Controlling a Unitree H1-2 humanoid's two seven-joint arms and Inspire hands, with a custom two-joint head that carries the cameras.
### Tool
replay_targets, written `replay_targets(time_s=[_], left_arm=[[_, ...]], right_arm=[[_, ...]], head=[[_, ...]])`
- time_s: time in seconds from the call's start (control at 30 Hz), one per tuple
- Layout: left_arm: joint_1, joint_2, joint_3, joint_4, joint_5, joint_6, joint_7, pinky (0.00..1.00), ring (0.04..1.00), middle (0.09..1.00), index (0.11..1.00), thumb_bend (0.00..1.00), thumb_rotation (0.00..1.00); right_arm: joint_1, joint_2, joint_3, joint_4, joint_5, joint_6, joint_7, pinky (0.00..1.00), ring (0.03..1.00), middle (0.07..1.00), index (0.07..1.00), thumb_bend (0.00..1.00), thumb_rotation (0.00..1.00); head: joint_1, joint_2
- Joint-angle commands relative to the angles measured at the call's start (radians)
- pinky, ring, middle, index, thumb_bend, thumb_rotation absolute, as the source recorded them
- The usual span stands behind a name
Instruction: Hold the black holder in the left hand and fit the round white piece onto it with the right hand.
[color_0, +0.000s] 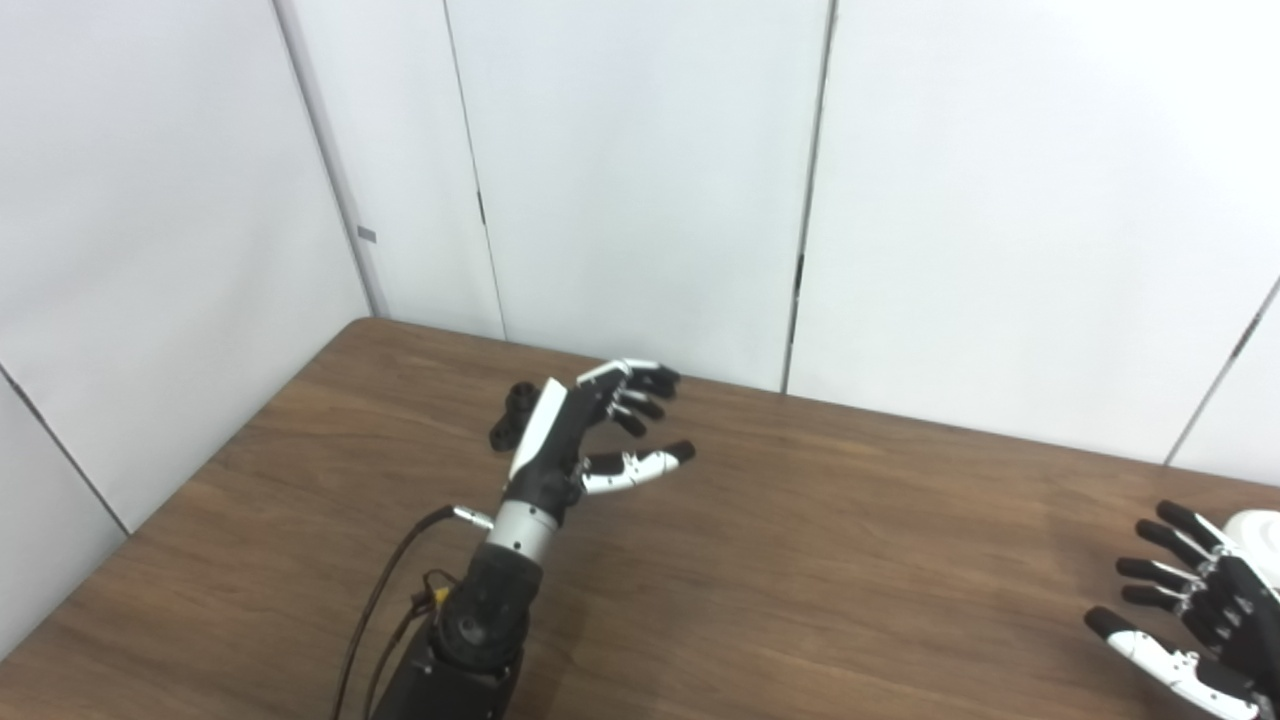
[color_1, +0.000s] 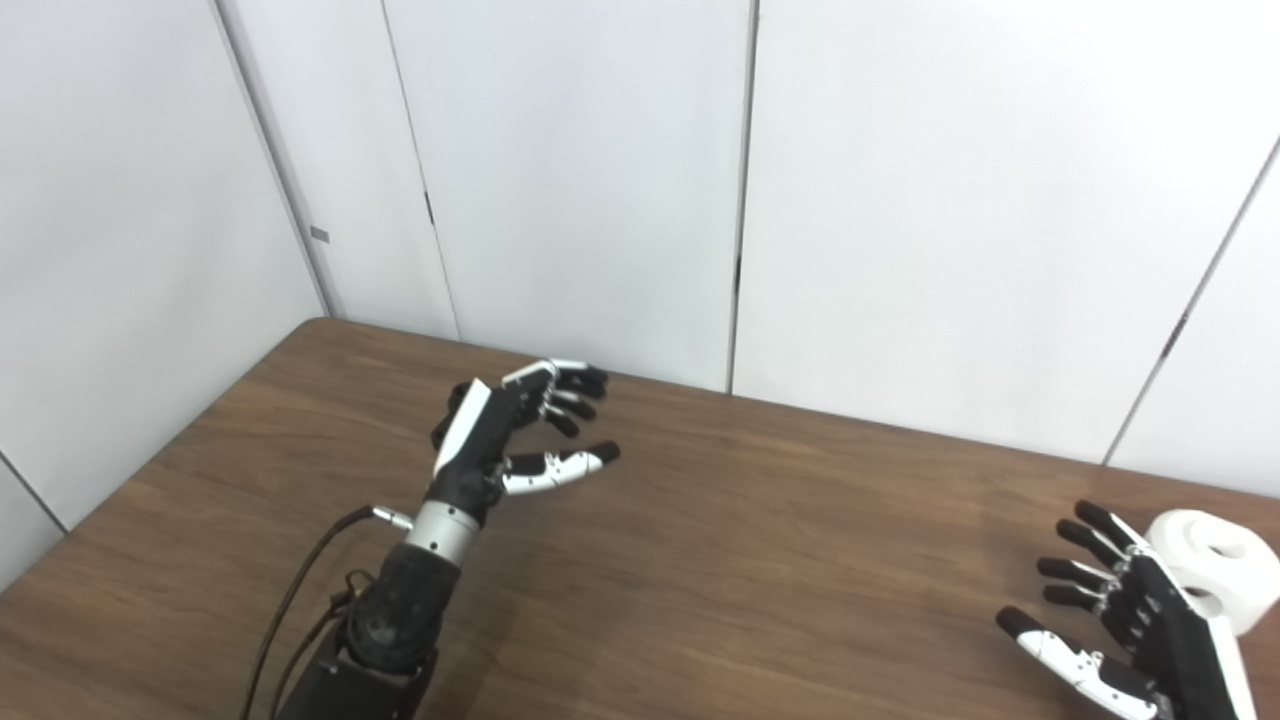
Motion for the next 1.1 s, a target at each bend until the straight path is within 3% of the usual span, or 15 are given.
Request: replay_targets(time_s=[0.0, 0.13, 0.23, 0.33, 0.6, 0.83, 1.07], left_arm=[[-0.047, 0.025, 0.018, -0.019, 0.026, -0.017, 0.044, 0.54, 0.643, 0.711, 0.685, 0.74, 0.08], [-0.062, 0.039, 0.038, -0.002, 0.056, -0.001, 0.082, 0.55, 0.665, 0.772, 0.718, 0.75, 0.12], [-0.07, 0.044, 0.049, 0.011, 0.072, 0.008, 0.108, 0.58, 0.723, 0.829, 0.773, 0.76, 0.13], [-0.082, 0.068, 0.059, 0.047, 0.064, -0.012, 0.114, 0.63, 0.77, 0.866, 0.796, 0.75, 0.17], [-0.11, 0.13, 0.062, 0.103, 0.074, -0.015, 0.119, 0.58, 0.764, 0.85, 0.796, 0.78, 0.18], [-0.127, 0.187, 0.054, 0.123, 0.237, 0.049, 0.216, 0.71, 0.812, 0.828, 0.777, 0.8, 0.23], [-0.124, 0.199, 0.053, 0.108, 0.297, 0.131, 0.249, 0.65, 0.786, 0.809, 0.742, 0.83, 0.14]], right_arm=[[-0.033, -0.017, -0.009, -0.04, 0.001, -0.022, 0.001, 0.62, 0.69, 0.808, 0.831, 0.56, 0.0], [-0.036, -0.019, -0.005, -0.044, -0.045, -0.023, -0.019, 0.62, 0.692, 0.803, 0.825, 0.56, 0.0], [-0.038, -0.022, -0.003, -0.047, -0.096, -0.022, -0.036, 0.52, 0.644, 0.773, 0.807, 0.62, 0.11], [-0.04, -0.025, -0.006, -0.044, -0.103, -0.031, -0.033, 0.52, 0.644, 0.77, 0.809, 0.63, 0.16], [-0.044, -0.029, -0.009, -0.048, -0.106, -0.027, -0.036, 0.52, 0.639, 0.769, 0.807, 0.63, 0.17], [-0.044, -0.03, -0.008, -0.051, -0.103, -0.025, -0.034, 0.52, 0.639, 0.77, 0.811, 0.63, 0.15], [-0.045, -0.033, -0.009, -0.049, -0.099, -0.026, -0.032, 0.52, 0.641, 0.769, 0.811, 0.63, 0.14]], head=[[0.003, 0.001], [0.012, 0.003], [0.012, 0.004], [0.014, 0.004], [0.02, 0.008], [0.024, 0.013], [0.025, 0.017]])
